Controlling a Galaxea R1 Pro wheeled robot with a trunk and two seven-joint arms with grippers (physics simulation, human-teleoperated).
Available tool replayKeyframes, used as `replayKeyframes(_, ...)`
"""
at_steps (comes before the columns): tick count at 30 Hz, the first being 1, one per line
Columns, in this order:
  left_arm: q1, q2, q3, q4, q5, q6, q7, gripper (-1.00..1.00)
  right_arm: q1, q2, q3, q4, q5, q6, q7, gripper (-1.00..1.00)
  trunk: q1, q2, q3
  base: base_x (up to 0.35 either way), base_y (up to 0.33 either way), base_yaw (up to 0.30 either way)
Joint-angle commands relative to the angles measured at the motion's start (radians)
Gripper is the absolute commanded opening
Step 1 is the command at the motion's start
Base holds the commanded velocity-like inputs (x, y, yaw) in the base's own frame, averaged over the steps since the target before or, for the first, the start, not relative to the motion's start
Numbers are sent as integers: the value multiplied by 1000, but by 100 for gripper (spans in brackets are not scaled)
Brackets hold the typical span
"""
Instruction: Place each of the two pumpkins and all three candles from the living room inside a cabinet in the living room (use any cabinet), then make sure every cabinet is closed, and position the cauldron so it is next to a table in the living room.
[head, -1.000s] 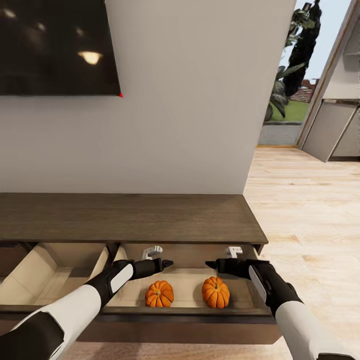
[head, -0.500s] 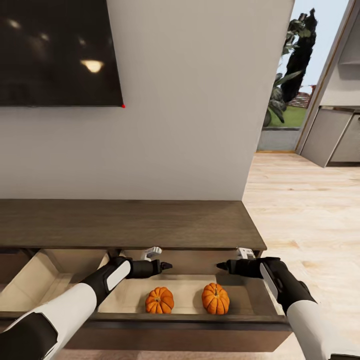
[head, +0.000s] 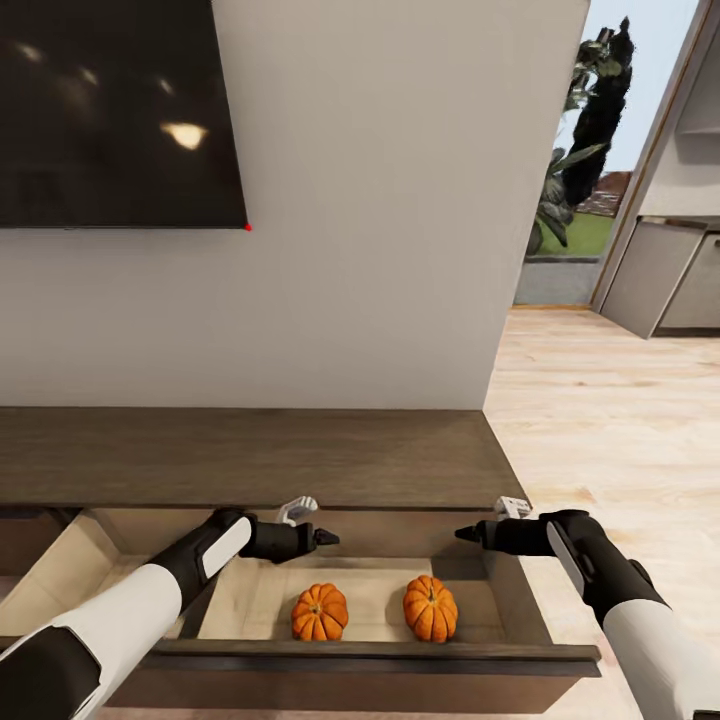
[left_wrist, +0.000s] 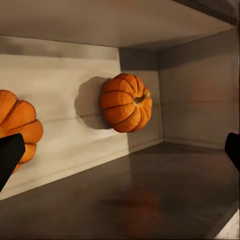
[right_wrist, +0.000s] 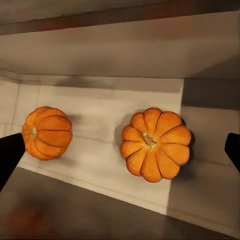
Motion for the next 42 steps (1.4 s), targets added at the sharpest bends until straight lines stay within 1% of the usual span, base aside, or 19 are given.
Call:
replayKeyframes(1, 0, 3, 0, -2, 0, 1, -16, 100, 0, -5, -1, 0, 0, 2, 5, 100, -4, 7, 3, 0, 0, 0)
replayKeyframes(3, 0, 4, 0, -3, 0, 2, -23, 100, 0, -15, -1, 0, -1, 11, 7, 100, -12, 21, 9, 0, 0, 0)
replayKeyframes(4, 0, 5, 0, -4, 0, 2, -27, 100, 0, -28, -2, -2, -1, 35, 11, 100, -15, 28, 13, 0, 0, 0)
replayKeyframes(6, 0, 5, 0, -4, 0, 2, -30, 100, 0, -54, -2, -16, 0, 109, 48, 100, -23, 42, 19, 0, 0, 0)
replayKeyframes(7, 0, 5, 0, -4, 0, 2, -31, 100, 0, -58, -3, -20, 0, 119, 57, 100, -27, 49, 22, 0, 0, 0)
replayKeyframes(8, 0, 6, 0, -4, 0, 2, -31, 100, 0, -69, -2, -33, 1, 138, 83, 100, -31, 56, 25, 0, 0, 0)
replayKeyframes(10, 0, 6, 0, -4, 0, 8, -31, 100, 0, -83, -2, -43, 1, 151, 104, 100, -38, 70, 31, 0, 0, 0)
replayKeyframes(12, 0, 7, 0, -4, 0, 20, -32, 100, 0, -91, -1, -46, -1, 157, 111, 100, -46, 84, 38, 0, 0, 0)
replayKeyframes(13, 0, 13, 0, -6, 0, 34, -32, 100, 0, -95, -1, -47, -2, 166, 116, 100, -50, 91, 41, 0, 0, 0)
replayKeyframes(14, 0, 15, 0, -8, 0, 37, -32, 100, 0, -96, -1, -48, -2, 170, 117, 100, -54, 98, 44, 0, 0, 0)
replayKeyframes(16, 0, 34, 0, -28, 2, 46, -32, 100, 0, -98, -1, -49, -1, 202, 119, 100, -61, 112, 50, 0, 0, 0)
replayKeyframes(18, 0, 46, 0, -40, 3, 48, -33, 100, 0, -99, -1, -50, 0, 217, 120, 100, -69, 126, 56, -8, 3, 0)
replayKeyframes(21, 1, 54, 0, -46, 4, 49, -33, 100, 0, -99, -1, -50, 1, 224, 120, 100, -81, 147, 66, -109, 77, 0)
replayKeyframes(34, 2, 54, 0, -49, 4, 50, -33, 100, 0, -104, -1, -50, 2, 227, 122, 100, -130, 238, 107, -239, 196, 0)
replayKeyframes(42, 2, 49, 0, -47, 4, 50, -32, 100, 0, -104, 0, -52, 3, 227, 124, 100, -161, 294, 132, -79, 28, 0)
